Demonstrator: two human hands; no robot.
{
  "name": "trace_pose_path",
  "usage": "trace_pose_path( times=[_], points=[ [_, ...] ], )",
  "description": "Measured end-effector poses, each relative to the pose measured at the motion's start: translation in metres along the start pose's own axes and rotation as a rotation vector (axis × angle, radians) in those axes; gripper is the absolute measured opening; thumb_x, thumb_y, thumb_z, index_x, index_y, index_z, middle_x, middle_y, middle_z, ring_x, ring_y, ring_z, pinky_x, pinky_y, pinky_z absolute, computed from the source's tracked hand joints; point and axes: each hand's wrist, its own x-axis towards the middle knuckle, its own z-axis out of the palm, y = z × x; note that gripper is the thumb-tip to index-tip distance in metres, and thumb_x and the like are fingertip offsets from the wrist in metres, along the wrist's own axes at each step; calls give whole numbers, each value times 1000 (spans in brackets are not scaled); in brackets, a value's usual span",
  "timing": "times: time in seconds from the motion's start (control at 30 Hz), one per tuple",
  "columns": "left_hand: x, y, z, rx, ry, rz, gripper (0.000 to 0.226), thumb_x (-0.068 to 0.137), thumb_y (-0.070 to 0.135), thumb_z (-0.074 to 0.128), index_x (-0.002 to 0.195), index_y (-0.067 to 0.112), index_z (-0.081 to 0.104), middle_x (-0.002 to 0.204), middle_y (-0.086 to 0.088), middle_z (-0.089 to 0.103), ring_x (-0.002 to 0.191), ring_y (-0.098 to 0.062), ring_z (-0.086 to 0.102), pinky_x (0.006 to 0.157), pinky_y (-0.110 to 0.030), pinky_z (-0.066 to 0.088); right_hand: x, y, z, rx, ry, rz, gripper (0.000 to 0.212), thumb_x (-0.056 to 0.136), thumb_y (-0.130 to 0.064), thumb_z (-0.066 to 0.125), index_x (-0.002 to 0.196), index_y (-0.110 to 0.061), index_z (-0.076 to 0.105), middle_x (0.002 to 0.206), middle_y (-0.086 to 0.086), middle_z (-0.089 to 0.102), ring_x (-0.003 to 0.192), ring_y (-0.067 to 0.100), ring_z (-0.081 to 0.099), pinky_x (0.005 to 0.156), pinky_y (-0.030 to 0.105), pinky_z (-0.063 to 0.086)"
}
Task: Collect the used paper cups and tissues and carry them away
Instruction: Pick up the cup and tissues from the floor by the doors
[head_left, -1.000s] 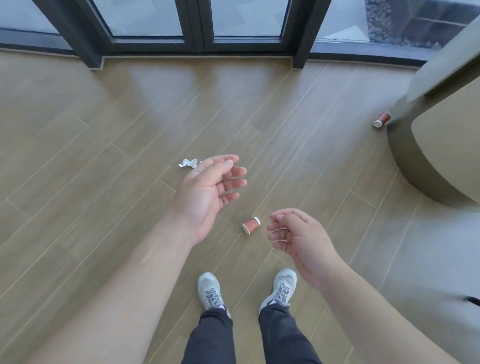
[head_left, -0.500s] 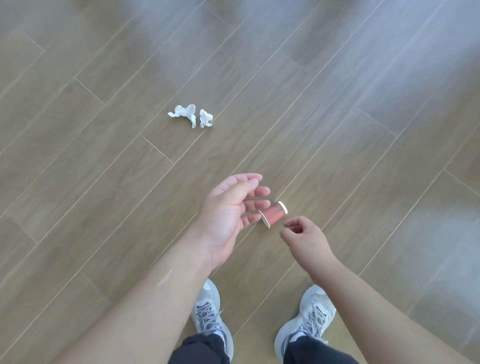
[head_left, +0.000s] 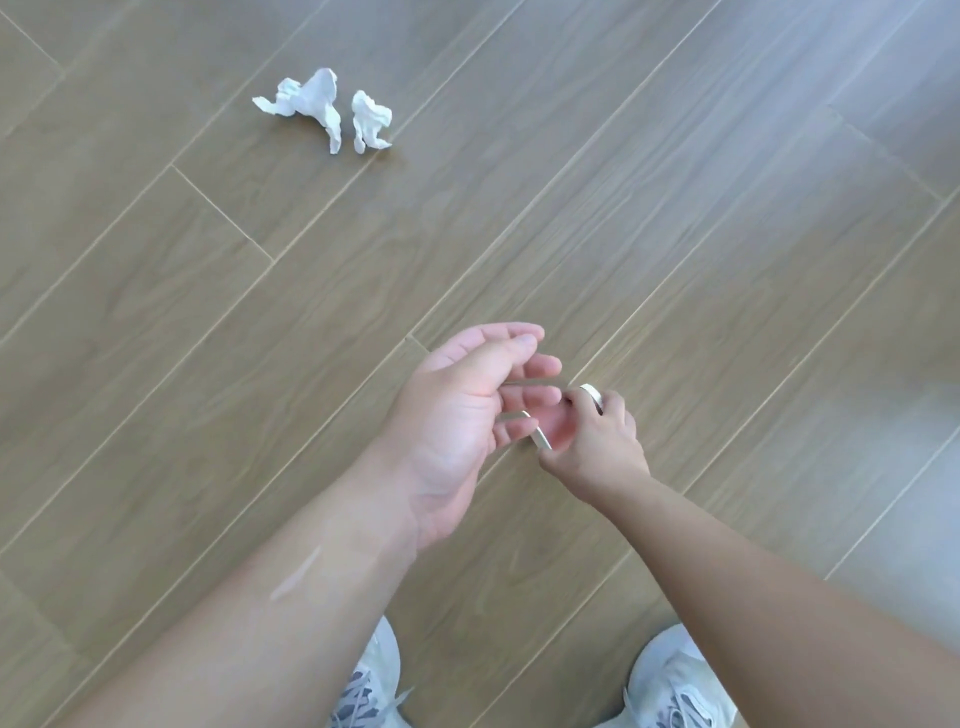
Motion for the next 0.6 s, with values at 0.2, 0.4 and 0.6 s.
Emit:
trace_pose_path(
  times=[0.2, 0.4, 0.6],
  points=[
    [2, 2, -2, 8, 48, 24, 14, 101, 20, 57, 107, 19, 69, 92, -2, 75, 78, -13, 71, 69, -26, 53, -14, -11, -15, 178, -19, 39, 76, 70, -62, 68, 134, -36, 37, 120, -3, 34, 121, 26, 40, 94, 43, 47],
    [-44, 25, 28, -3, 119, 13, 15, 101, 20, 57, 109, 18, 69, 89, -1, 77, 76, -13, 72, 70, -28, 53, -79, -36, -86, 526, -46, 35, 75, 67, -59, 72, 131, -43, 38, 116, -12, 36, 103, 9, 54, 64, 19, 41],
    [-122, 75, 81, -14, 159, 42, 14, 101, 17, 58, 107, 17, 70, 83, 1, 76, 73, -10, 71, 70, -28, 52, -165, -47, -207, 952, 10, 69, 69, 68, -55, 75, 128, -42, 42, 122, -13, 52, 101, -2, 56, 74, 19, 43]
  ],
)
